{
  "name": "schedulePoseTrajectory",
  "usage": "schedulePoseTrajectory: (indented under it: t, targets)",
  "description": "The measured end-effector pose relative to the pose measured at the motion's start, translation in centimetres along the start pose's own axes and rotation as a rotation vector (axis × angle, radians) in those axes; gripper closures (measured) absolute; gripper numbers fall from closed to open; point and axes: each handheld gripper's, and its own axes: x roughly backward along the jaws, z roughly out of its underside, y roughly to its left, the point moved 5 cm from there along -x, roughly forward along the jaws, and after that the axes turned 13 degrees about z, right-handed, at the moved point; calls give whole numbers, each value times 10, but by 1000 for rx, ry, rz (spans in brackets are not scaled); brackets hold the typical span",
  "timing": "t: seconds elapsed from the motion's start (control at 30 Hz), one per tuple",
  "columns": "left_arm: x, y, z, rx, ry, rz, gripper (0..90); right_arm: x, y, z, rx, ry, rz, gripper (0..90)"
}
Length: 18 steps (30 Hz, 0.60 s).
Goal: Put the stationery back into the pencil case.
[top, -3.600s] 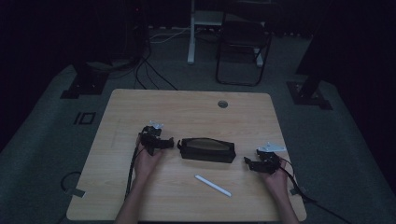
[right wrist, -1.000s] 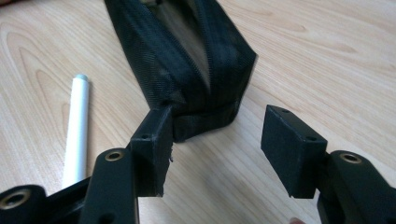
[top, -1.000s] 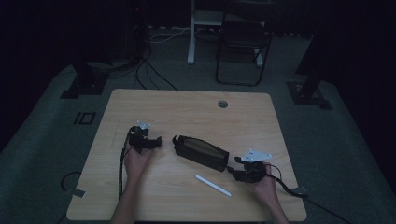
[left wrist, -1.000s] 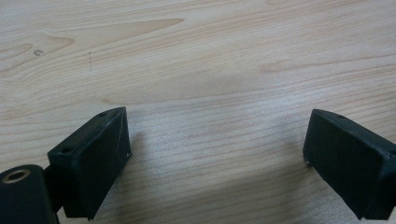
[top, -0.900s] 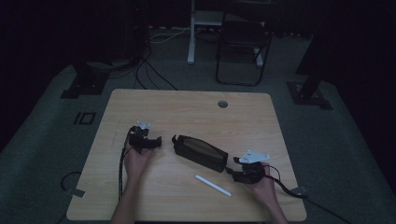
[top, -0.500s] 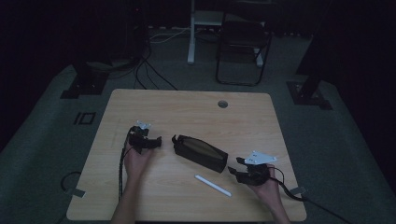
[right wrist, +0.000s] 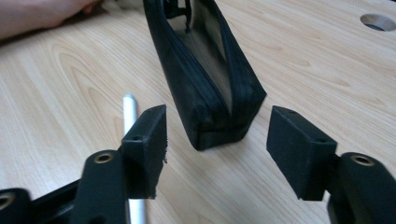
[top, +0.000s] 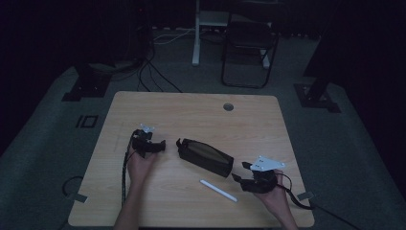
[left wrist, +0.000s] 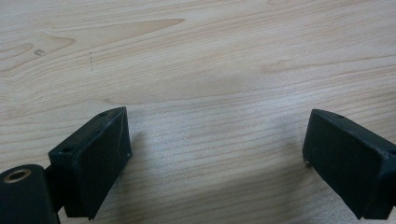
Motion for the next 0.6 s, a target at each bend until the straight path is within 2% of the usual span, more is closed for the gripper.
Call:
schedulePoseTrajectory:
  t: [0.23,0.3,0.47,0.6]
  targets:
    - [0,0,0,0,0,-1,81,5,7,-7,1,-16,-6,214]
    - [0,0,0,2,-1,-1,81,5,9,-7,10,-17,-9,210]
    - [0,0,0,2,-1,-1,81,5,16,-6,36,-10,-13,252]
    - [0,0,0,2,-1,-2,81,4,24,-4,66,-15,-47,374]
